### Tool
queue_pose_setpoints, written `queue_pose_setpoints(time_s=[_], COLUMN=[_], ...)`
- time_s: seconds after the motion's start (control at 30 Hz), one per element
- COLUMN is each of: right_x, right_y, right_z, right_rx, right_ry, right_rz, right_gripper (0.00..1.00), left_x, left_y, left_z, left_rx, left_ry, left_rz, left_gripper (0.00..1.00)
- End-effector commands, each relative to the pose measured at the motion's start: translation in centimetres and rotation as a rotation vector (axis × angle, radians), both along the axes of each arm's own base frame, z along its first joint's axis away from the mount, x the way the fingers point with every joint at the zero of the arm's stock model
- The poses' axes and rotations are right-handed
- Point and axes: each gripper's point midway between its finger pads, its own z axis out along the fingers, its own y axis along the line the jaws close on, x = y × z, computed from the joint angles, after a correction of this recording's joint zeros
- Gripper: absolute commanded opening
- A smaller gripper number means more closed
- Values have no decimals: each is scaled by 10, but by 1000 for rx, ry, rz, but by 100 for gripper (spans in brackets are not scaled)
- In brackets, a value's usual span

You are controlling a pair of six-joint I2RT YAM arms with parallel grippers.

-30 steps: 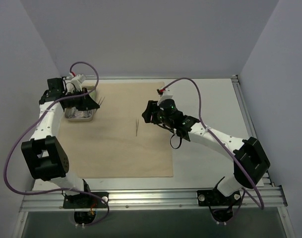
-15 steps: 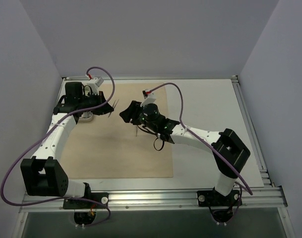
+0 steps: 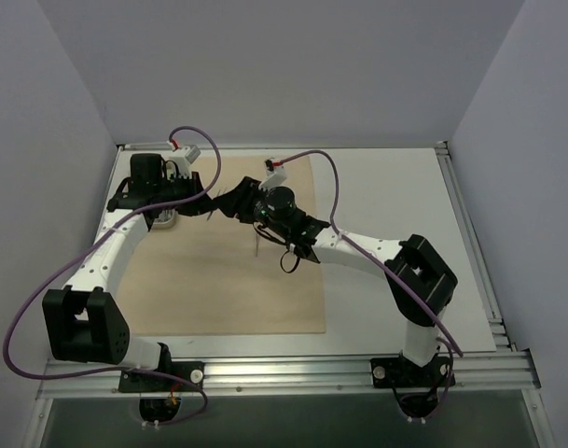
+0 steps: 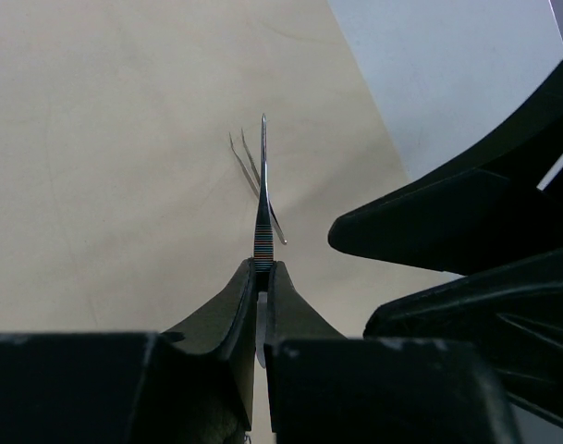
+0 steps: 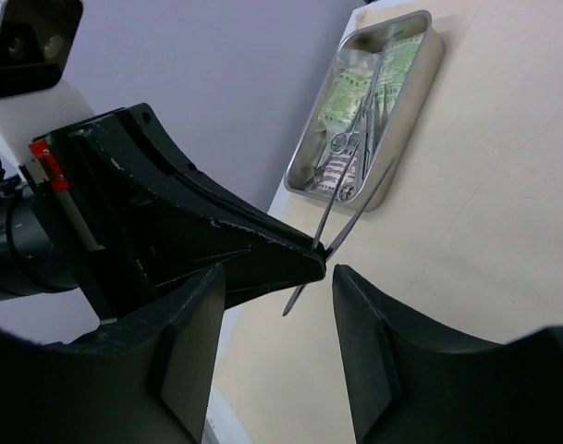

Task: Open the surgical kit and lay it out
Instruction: Place the medical item in the surgical kit.

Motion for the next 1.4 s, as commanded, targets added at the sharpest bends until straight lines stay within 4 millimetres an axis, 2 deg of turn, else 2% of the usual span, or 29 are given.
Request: queue_pose_setpoints(time_s=[0.0,0.27,0.4,0.73,1.13,1.37], right_x=[13,24,27,32,35,37], right_y=[4,8,13,20,25,27], right_z=[22,9,16,4,-2,-7], right_rx=[123,128,128,110,83,83], right_ry=[8,53,23,50,70,81], right_rz=[10,-6,13,19,16,16], right_gripper=[46,45,41,39,38,25], left_x=[8,7,8,9,7,6], left_y=[-2,-3,-3,-5,-6,-8], left_z=[9,11,6,6,8,8], left_rx=[-3,1,12,14,19,20], left_ry=[-51,-58,-52,-54,-63,-62], left_rz=[3,0,-4,-6,-9,-17], left_gripper=[2,2,2,2,2,2])
